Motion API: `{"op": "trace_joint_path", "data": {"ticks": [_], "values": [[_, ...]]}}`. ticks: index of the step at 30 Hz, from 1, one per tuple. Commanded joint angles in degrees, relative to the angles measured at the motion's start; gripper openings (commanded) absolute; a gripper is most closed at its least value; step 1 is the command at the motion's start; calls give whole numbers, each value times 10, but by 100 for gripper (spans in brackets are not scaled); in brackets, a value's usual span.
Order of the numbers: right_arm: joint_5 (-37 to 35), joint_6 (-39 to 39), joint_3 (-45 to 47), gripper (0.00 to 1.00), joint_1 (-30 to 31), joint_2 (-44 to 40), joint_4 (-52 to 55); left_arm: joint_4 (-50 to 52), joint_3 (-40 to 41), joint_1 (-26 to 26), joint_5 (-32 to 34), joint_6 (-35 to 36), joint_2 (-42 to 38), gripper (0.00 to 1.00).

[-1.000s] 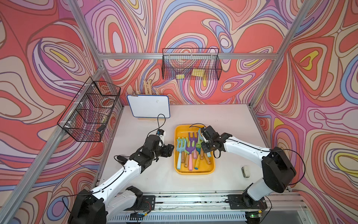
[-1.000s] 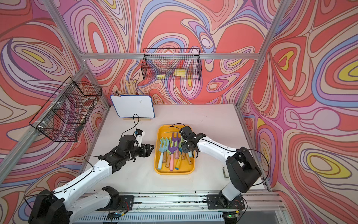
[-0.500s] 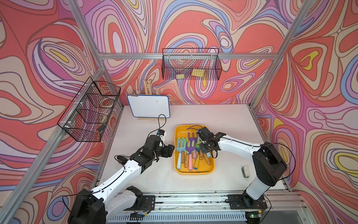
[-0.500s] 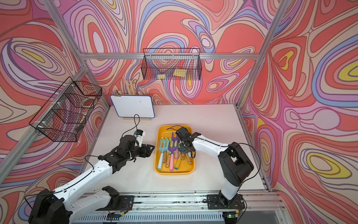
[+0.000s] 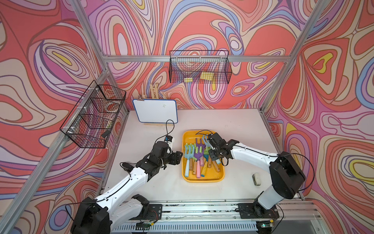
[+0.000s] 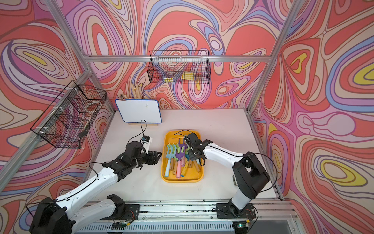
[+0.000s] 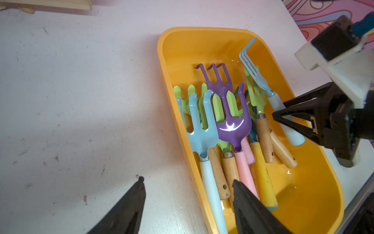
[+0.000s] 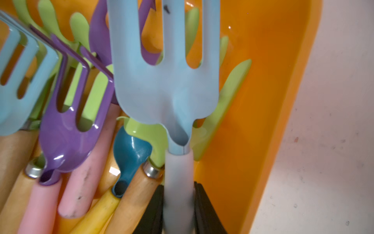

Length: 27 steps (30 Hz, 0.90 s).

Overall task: Take the hand rake out of the storage box
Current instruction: Pick up the rake from the storage box.

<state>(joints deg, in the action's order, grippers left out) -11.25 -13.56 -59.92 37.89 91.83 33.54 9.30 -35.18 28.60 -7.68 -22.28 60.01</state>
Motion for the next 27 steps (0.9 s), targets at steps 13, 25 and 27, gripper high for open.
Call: {"op": "trace_joint_path", "data": {"ticks": [13, 25, 27], "values": [[-38, -5, 64, 14, 4, -164, -71, -8, -9, 7, 2, 9, 2, 72], [-103, -5, -20, 18, 3, -186, 15, -12, -9, 11, -7, 7, 7, 71], [-111, -2, -46, 18, 3, -176, 31, -12, -10, 11, -10, 6, 3, 71]]}}
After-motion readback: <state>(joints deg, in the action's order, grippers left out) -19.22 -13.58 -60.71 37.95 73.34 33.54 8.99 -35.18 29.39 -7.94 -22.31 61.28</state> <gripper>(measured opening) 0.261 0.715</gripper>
